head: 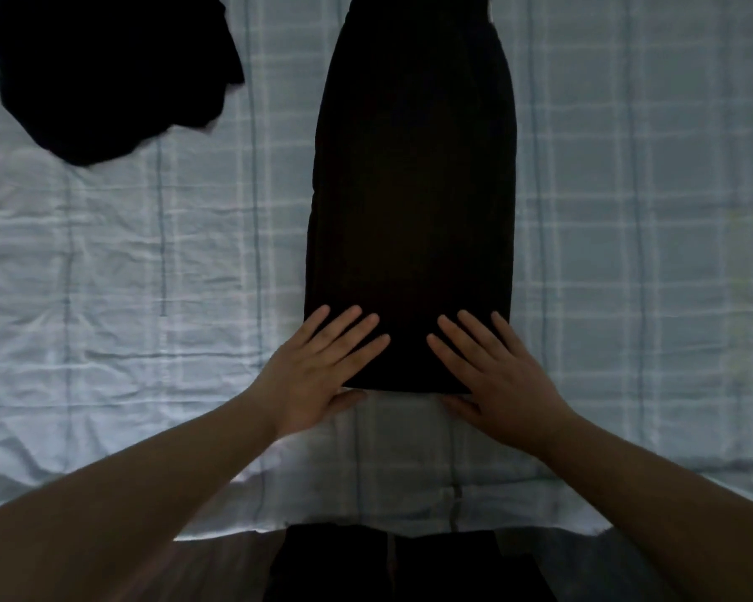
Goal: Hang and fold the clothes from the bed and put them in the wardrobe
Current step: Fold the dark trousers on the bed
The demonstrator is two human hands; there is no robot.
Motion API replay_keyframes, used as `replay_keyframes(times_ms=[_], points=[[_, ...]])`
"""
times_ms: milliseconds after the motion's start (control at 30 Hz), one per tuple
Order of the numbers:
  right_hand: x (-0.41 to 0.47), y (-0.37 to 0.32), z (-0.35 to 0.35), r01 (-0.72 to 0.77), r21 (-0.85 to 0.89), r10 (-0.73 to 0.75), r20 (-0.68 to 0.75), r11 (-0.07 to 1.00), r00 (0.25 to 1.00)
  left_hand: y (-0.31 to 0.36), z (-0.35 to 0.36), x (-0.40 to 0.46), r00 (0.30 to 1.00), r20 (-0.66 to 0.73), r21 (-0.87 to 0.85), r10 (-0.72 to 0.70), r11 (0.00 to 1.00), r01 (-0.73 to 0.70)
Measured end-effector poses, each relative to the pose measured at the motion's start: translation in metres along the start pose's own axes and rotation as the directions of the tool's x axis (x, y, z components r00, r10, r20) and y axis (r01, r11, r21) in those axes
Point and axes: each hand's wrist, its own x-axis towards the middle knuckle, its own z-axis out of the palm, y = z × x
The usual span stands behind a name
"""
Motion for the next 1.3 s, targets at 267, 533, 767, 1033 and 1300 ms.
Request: replay_keyframes(times_ms=[267, 533, 767, 1033, 1300], points=[[0.012, 0.009, -0.007, -0.023, 0.028, 0.018, 0.146, 0.999, 0.989, -0.017, -0.011, 0.009, 0.991, 0.133, -0.093, 0.011, 0.996, 0.002], [-0.003, 0.000, -0.082, -0.085, 0.156, 0.071, 0.090, 0.984, 0.993, -0.010, -0.084, 0.003, 0.998, -0.053, -0.344, -0.038, 0.939, 0.017], [-0.024, -0.006, -0.169, -0.040, 0.197, 0.002, 0.190, 0.980, 0.982, 0.001, -0.169, -0.012, 1.000, 0.007, -0.381, -0.013, 0.924, 0.015], [-0.043, -0.016, -0.207, -0.067, 0.338, -0.035, 0.288, 0.939, 0.957, 0.012, -0.212, -0.019, 0.982, 0.181, -0.571, -0.052, 0.808, 0.148], [-0.009, 0.016, -0.241, -0.178, 0.486, 0.110, 0.166, 0.856, 0.980, -0.018, -0.235, 0.006, 0.965, 0.041, -0.657, -0.258, 0.721, 0.220]])
